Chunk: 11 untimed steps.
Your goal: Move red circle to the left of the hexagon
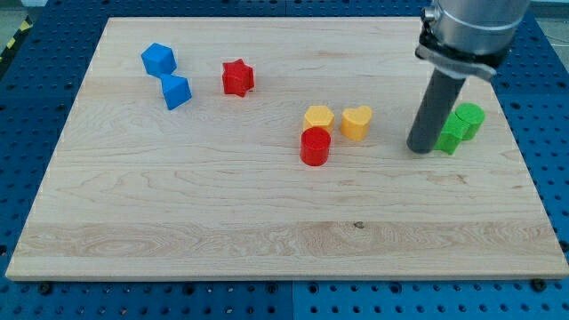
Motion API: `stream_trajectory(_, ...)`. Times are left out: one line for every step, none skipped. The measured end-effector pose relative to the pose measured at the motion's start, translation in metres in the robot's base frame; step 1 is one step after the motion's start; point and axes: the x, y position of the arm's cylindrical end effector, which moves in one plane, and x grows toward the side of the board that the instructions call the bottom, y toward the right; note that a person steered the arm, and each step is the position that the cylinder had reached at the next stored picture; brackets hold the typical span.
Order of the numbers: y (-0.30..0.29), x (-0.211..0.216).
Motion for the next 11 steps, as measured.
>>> stream_trajectory(0.035,0.013)
stream_trajectory(0.054,0.009)
stream_trajectory(0.050,0.002)
stream_trajectory(0.043,-0.015)
stream_trajectory(0.043,-0.023)
stream_trajectory(0.033,0.014)
stream_trajectory(-0.016,0.033)
stream_trajectory(-0.096,0.036)
stream_trajectory(-0.138,0.024)
stream_trajectory(-0.162,-0.003)
stream_trajectory(-0.179,0.004)
